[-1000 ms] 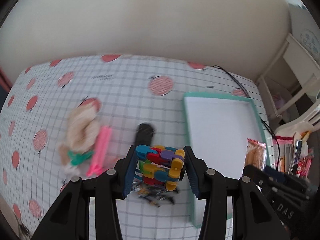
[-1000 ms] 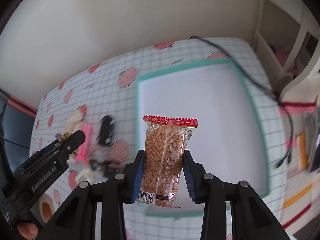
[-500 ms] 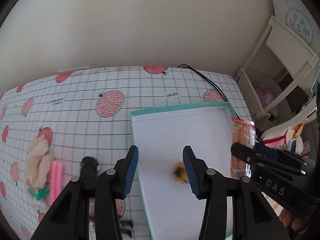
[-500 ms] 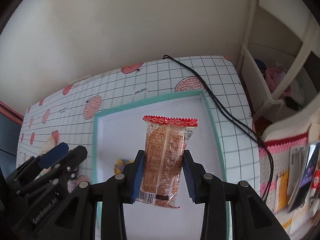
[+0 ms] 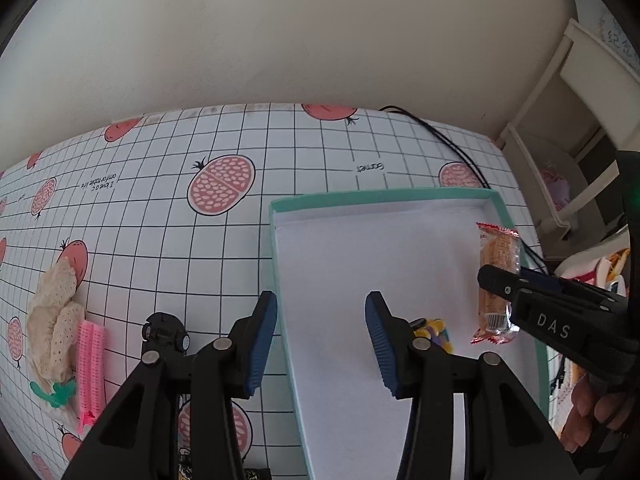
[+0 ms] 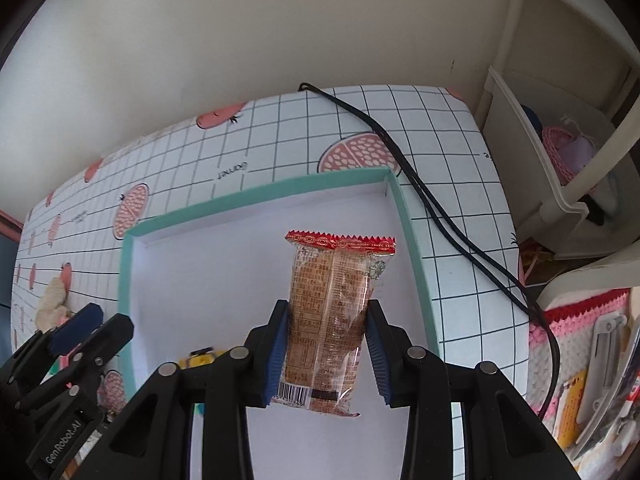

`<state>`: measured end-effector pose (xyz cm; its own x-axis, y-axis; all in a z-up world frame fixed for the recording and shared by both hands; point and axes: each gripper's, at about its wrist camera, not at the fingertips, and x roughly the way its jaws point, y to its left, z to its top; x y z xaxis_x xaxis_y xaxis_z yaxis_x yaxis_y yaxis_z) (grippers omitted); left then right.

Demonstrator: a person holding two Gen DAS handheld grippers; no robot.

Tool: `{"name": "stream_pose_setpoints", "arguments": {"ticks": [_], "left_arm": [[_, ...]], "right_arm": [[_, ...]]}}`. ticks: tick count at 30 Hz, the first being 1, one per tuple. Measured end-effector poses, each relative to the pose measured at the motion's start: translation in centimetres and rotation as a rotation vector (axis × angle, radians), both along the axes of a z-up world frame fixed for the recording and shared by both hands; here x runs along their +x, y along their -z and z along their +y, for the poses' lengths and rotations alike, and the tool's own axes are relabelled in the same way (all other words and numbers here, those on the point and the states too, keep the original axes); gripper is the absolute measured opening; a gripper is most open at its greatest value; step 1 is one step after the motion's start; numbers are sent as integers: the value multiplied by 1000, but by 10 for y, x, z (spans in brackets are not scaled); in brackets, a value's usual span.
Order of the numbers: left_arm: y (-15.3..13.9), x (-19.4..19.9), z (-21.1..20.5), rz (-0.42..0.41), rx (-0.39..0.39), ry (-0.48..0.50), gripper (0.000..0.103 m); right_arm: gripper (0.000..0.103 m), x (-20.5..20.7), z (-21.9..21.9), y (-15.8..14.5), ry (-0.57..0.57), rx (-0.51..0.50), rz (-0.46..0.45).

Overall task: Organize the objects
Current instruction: 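Carry both items over the tray and open both tools to release them, then withdraw both tools from the tray back toward the remaining items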

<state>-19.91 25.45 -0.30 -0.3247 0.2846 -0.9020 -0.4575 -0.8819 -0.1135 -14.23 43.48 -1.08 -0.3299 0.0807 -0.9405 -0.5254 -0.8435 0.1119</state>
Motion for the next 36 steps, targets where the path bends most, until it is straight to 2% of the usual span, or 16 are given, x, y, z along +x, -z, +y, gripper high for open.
{"name": "stream_pose_setpoints", "arguments": {"ticks": [16,19,23,27,36], "left_arm": [[9,-4,0,-12,-9,-10,48],[7,-4,-1,-16,-7,-11,53],[4,-4,-1,-16,-6,-15,55],[-2,-3,-2,-17,-3,-21,59],[-14,-2,-7,-29,3,-38,60]], "right_arm": [[41,-4,5,14,-10,2,-39],[41,-4,7,12,-5,-6,-40],[42,-4,8,6,-4,-7,-38],[46,-4,6,-6,-10,-3,-27],[47,1,-2,-29,-30,9,-8]]}}
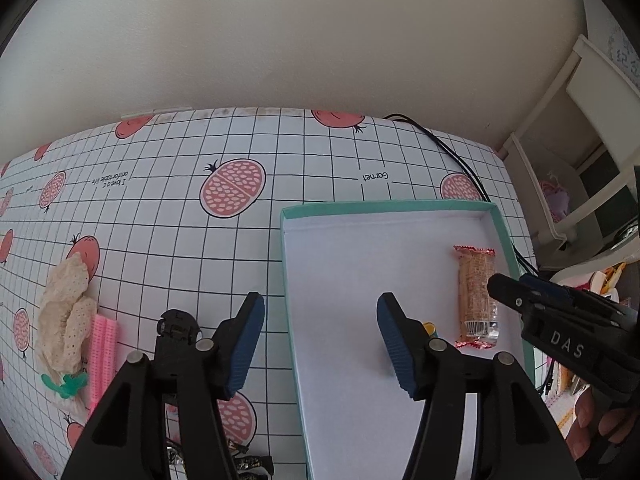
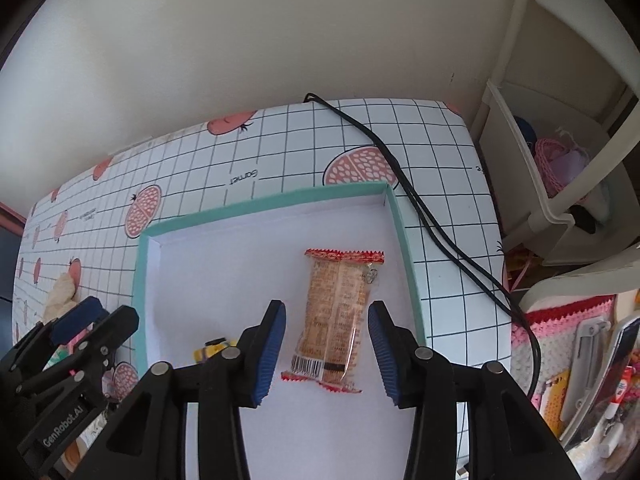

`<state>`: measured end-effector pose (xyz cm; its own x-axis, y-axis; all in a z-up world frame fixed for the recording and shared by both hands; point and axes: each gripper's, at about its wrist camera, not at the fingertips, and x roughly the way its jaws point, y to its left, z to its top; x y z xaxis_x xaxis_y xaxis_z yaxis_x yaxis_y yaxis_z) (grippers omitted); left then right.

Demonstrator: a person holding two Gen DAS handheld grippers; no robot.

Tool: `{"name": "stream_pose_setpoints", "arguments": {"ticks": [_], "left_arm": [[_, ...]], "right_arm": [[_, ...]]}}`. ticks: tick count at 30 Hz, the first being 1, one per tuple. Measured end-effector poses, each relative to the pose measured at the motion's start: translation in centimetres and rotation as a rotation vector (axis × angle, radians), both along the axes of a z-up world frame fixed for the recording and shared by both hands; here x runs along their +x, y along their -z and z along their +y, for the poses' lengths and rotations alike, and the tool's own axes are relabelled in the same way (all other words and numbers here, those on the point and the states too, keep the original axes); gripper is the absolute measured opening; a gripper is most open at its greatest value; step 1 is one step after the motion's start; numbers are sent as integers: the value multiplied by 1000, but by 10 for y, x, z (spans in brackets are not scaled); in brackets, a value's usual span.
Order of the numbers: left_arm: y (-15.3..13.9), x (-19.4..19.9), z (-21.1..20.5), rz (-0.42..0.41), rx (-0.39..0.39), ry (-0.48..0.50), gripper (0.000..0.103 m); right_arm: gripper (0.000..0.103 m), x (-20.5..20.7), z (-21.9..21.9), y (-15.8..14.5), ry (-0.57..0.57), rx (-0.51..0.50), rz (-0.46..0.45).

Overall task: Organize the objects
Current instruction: 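Withdraw both tools from the tray back toward the remaining items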

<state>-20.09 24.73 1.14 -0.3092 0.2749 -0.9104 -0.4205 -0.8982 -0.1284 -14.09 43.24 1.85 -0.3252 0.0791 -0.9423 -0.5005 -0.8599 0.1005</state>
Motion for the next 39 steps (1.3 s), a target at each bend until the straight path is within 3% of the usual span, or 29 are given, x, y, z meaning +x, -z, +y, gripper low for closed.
{"name": "stream_pose_setpoints", "arguments": {"ticks": [4,5,7,9,11,19,23,39], "left_arm": [[0,1,-3,-13,0,-10,74],[0,2,-4,-13,1,-10,74],[0,3,-6,-12,0,-17,74],[1,2,-10,-16,7,-24,82],[2,2,-14,-15,15,-34,90],[7,-3,-31,-9,12,-84,96],[9,-3,-37,-11,10,-105,96],[10,-7,-52,-13,37,-135,96]], "right_arm": [[48,5,-5,-2,-4,-3,1],[57,5,-7,-1,-6,-4,1],[64,8,-9,0,-10,-2,1],[65,9,-11,0,-17,-2,3],[73,11,-12,0,-18,-4,4],[97,13,-15,3,-23,-9,10],[103,12,-17,4,-27,-4,7],[103,11,-19,7,-25,3,-1]]}}
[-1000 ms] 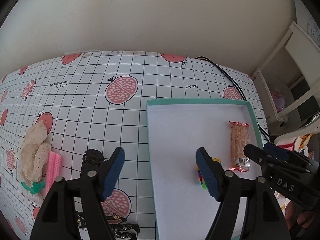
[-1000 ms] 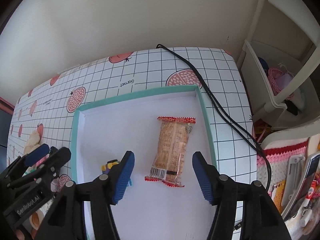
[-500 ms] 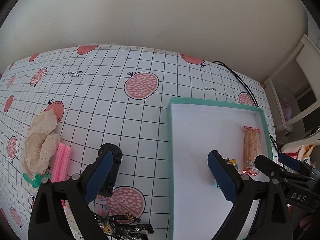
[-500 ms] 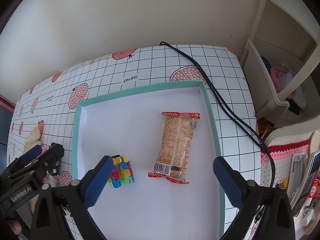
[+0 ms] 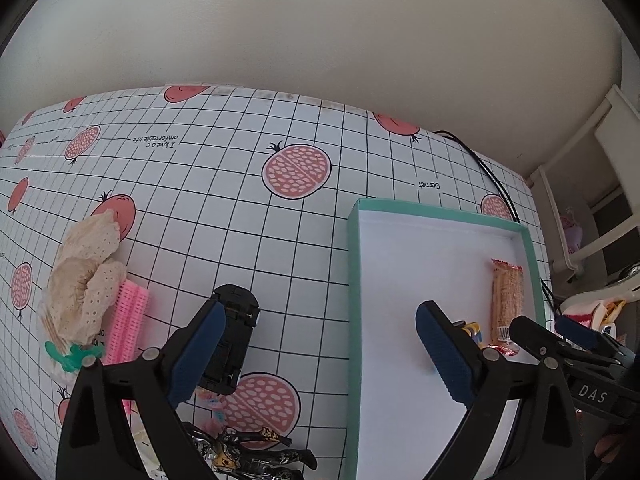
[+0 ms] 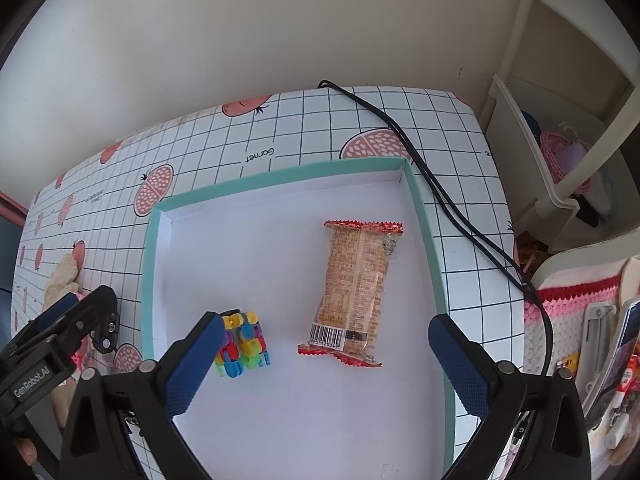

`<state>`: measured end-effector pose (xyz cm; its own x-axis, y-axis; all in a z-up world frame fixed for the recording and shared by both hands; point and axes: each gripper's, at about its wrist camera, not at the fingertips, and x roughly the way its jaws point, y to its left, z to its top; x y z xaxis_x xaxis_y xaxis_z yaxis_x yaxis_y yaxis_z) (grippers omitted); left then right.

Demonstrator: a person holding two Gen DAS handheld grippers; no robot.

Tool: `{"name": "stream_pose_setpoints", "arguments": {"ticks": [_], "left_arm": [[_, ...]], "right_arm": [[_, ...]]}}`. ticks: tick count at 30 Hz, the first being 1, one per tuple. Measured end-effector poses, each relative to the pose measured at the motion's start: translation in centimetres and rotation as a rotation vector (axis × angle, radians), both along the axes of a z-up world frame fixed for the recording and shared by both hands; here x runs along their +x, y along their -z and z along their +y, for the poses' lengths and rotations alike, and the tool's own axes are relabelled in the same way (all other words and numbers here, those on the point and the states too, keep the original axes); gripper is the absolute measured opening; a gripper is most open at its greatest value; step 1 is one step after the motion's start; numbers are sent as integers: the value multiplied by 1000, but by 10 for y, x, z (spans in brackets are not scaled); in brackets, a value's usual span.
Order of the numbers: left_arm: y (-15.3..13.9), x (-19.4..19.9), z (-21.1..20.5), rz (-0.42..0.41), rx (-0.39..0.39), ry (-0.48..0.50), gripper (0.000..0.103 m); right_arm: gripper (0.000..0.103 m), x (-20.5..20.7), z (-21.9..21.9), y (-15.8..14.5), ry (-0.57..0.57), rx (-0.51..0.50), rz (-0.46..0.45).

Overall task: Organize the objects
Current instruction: 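Withdraw both tools from the tray back toward the remaining items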

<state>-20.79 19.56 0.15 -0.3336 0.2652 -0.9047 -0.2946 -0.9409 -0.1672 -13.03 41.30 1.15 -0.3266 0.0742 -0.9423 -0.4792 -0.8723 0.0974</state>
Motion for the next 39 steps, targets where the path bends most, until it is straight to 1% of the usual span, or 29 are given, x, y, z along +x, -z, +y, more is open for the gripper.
{"name": "stream_pose_setpoints", "arguments": {"ticks": [6,10,14,19,24,26,29,31,33,35,37,39], "left_arm": [[-9,4,-12,7,18,-5,96],[-18,13,-34,23,22,-30,97],[-27,19,-68,34,39,-90,97],[-43,28,-115,70,36,-175,97],[-47,43,-154,51,6,-213,97],[-41,48,-167,19,-19,-212,97],[-33,51,-182,-21,-70,-213,97],[-28,52,-192,-48,-95,-214,97],[-25,54,-199,-61,-101,-200,97],[-22,57,-204,-77,-92,-182,97],[-17,57,-206,-104,-100,-170,97],[-13,57,-207,-114,-103,-153,96]], "right_arm": [[103,1,-3,-5,7,-7,3],[103,5,-13,-22,25,-11,35],[103,9,-37,-43,22,-11,79],[103,12,-81,-52,-31,-26,104],[103,13,-130,-47,-86,-67,111],[103,14,-151,-42,-122,-86,103],[103,15,-177,-34,-177,-84,83],[103,16,-188,-29,-196,-86,77],[103,16,-199,-22,-209,-100,62],[103,17,-210,-13,-245,-103,36],[103,18,-219,-6,-272,-90,14],[103,18,-228,1,-303,-68,-14]]}}
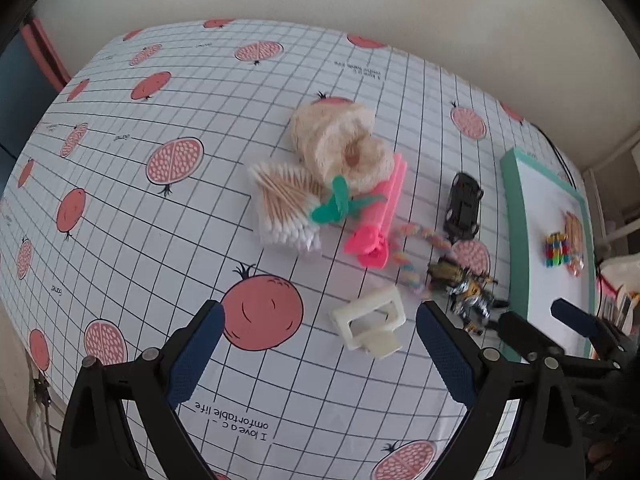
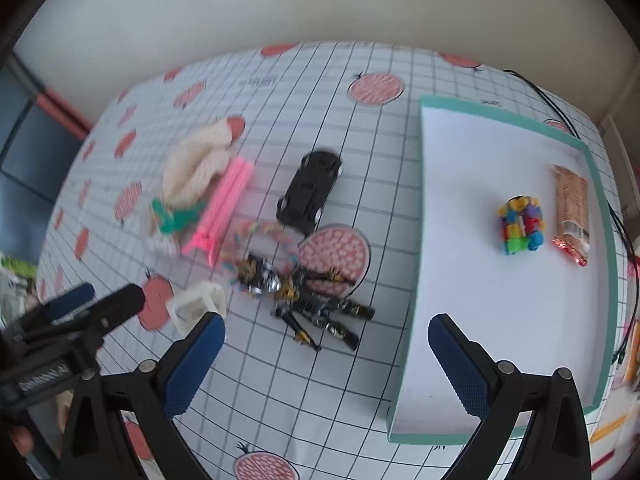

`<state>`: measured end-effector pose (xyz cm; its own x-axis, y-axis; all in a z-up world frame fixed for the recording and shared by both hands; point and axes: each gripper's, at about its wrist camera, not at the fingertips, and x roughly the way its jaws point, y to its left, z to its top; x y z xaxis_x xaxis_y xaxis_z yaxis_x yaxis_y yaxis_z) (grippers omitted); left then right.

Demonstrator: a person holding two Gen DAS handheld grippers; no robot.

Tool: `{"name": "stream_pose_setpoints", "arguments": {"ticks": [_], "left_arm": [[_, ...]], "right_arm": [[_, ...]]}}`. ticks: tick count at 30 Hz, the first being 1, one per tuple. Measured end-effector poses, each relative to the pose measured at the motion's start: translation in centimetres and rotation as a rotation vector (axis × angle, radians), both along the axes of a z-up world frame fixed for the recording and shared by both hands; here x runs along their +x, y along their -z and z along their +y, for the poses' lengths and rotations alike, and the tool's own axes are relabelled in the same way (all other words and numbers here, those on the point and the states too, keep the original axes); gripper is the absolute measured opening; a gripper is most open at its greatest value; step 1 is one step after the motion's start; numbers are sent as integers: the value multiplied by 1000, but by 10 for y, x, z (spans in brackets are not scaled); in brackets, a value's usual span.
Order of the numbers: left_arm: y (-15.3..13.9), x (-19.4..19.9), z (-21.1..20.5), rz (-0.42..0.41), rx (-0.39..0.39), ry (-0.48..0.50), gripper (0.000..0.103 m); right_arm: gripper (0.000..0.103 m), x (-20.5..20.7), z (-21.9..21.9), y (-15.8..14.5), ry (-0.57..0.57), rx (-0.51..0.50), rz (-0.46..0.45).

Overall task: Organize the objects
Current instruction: 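Withdraw both tools from the tray back toward the remaining items, then grasp the white plastic clip with the left tool while the right tool grasps the action figure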

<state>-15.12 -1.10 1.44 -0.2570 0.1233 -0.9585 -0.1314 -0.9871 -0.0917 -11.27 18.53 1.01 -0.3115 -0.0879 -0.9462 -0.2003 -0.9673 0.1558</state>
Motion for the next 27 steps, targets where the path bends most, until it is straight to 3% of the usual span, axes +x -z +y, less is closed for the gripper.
{"name": "stream_pose_setpoints", "arguments": {"ticks": [7,16,27], "left_arm": [[24,-4,-4,-78,21,12,96],[41,-6,4,-97,10,47,96],[60,-9,14,-128,50,52,96]], "right_arm": [[102,-1,-12,18,-83,51,-30],[96,-7,-21,21,-156,114,-37],[85,-10,-21,34,-187,104,-50]]}}
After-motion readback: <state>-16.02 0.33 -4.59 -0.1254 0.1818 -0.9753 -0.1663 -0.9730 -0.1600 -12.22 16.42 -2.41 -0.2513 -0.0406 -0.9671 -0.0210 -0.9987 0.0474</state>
